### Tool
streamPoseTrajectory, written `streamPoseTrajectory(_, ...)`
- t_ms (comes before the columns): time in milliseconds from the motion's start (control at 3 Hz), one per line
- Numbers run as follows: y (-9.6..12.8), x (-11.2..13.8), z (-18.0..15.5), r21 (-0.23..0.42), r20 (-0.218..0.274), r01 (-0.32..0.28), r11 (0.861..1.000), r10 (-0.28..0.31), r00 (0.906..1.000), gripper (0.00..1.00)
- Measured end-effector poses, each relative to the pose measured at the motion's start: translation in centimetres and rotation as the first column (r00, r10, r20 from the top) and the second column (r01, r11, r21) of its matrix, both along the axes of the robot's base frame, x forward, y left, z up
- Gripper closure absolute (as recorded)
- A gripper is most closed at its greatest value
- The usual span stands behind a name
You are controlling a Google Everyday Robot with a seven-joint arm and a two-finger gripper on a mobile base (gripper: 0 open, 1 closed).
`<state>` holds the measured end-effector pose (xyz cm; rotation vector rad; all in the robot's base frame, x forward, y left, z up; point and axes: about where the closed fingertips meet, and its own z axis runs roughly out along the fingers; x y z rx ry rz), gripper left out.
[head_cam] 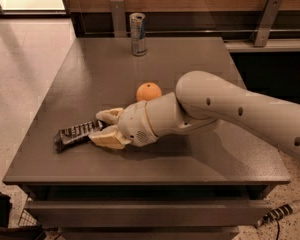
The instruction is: Move rxbar chocolate near redbull can
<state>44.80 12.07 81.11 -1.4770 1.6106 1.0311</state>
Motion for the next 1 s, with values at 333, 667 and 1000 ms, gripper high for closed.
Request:
streamPoseTrajectory(333,0.0,0.0,0.01,0.0,0.0,0.0,1.0,0.0,1.0,1.0)
streamPoseTrajectory(667,0.0,0.0,0.01,0.0,0.0,0.0,1.0,0.0,1.0,1.0)
streamPoseTrajectory(1000,0.0,0.0,0.02,0.0,0.0,0.0,1.0,0.0,1.0,1.0)
